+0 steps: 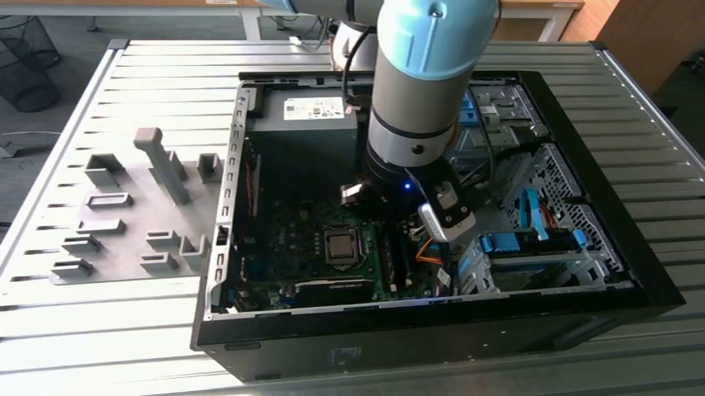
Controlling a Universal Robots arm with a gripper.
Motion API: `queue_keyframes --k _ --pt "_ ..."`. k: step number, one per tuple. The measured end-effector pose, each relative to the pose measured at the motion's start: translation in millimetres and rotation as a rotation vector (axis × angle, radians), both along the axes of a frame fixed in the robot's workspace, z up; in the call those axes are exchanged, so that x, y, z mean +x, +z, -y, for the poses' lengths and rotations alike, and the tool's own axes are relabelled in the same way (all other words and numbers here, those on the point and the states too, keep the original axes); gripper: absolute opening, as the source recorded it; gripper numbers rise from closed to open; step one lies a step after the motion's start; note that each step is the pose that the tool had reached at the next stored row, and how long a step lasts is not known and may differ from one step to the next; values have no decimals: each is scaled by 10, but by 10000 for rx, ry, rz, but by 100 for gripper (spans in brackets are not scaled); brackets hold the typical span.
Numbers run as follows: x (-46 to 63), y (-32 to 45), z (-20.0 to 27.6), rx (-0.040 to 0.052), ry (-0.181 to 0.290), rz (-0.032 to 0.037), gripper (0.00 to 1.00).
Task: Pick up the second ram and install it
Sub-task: 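Insert the second ram into the second slot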
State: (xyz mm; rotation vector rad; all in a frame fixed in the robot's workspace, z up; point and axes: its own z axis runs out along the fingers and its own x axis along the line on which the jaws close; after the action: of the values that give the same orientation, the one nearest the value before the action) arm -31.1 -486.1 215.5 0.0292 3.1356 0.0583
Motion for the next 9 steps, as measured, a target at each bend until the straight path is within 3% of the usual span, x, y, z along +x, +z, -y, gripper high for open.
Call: queue_keyframes --k 9 --pt "-5 -23 0 -1 21 0 14"
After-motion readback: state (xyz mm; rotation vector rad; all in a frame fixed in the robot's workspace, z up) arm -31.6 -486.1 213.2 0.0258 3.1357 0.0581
